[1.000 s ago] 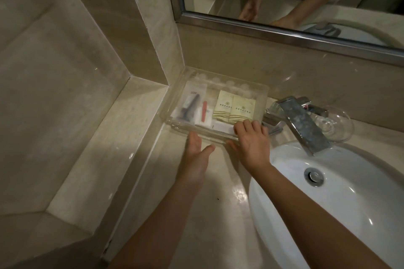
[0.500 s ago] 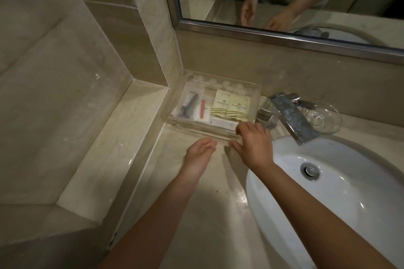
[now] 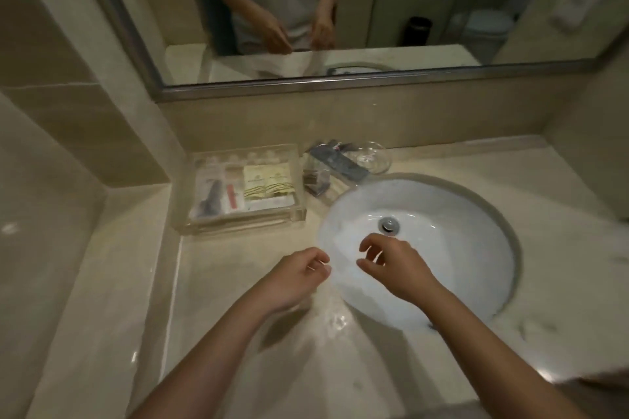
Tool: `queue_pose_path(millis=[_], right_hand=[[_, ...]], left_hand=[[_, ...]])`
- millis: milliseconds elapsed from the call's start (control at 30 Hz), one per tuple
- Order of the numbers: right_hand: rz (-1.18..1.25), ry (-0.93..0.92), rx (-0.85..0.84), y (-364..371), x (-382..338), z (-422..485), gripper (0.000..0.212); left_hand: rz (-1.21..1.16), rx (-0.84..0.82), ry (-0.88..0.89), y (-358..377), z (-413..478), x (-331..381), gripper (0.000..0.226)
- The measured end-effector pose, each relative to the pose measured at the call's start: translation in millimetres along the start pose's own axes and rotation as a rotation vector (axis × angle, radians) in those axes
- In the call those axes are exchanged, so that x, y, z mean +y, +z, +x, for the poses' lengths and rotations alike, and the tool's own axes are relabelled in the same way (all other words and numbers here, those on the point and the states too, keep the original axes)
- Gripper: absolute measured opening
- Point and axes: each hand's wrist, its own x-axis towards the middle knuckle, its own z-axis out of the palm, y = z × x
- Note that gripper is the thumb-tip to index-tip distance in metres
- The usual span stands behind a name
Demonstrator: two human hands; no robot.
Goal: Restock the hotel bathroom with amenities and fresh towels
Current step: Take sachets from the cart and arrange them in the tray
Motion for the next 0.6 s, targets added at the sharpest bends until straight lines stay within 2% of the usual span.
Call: queue_pose_path(millis=[367, 600], right_hand=[[0.239, 0.373, 0.241, 10.5, 78.1, -180.1, 0.006], [0.455, 0.586, 0.480, 20.8, 129.6, -301.5, 0.005]], left_hand=[[0.268, -0.426, 0.263, 106.2, -22.1, 62.2, 0.029], [0.462, -0.676, 0.480, 204.0, -66.9, 112.8, 0.031]])
